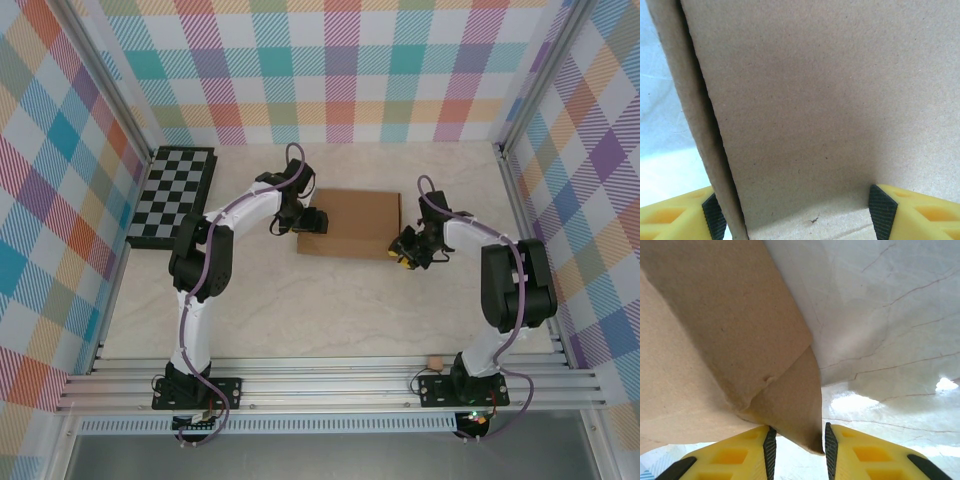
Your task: Fold the paper box
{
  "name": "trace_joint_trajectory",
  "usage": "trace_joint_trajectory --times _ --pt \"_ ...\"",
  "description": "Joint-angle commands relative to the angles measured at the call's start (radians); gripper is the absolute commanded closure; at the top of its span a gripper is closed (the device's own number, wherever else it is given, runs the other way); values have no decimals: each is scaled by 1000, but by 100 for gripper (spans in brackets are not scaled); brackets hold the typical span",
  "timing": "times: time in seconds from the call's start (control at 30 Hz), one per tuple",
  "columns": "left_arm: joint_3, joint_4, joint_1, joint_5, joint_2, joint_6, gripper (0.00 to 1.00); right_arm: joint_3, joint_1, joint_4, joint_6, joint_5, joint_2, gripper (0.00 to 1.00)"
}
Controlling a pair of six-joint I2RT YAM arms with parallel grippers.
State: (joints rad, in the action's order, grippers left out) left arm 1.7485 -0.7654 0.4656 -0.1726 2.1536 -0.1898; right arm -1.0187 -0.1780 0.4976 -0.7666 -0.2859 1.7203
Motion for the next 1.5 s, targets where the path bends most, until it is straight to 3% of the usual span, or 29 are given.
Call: trace_joint_trajectory --times 0.0,0.37,0.7,0.83,1.03,1.27,1.47 --pt "-8 -64 -18 30 70 12 25 39 2 180 37 145 -11 67" --pt "-4 -68 -18 32 67 11 25 39 4 128 57 94 -10 67" --pt "-4 -78 -18 41 64 20 25 -21 3 255 160 155 -167 67" --pt "-4 -78 -18 44 63 23 25 -43 3 164 273 21 -212 68" --pt "-4 -81 -18 44 61 22 25 -58 3 56 372 31 -147 64" --pt "-4 -86 -18 48 61 25 25 -26 3 -89 342 0 -81 62" --pt "-3 -89 -18 46 60 26 25 6 3 -108 294 -4 -43 62"
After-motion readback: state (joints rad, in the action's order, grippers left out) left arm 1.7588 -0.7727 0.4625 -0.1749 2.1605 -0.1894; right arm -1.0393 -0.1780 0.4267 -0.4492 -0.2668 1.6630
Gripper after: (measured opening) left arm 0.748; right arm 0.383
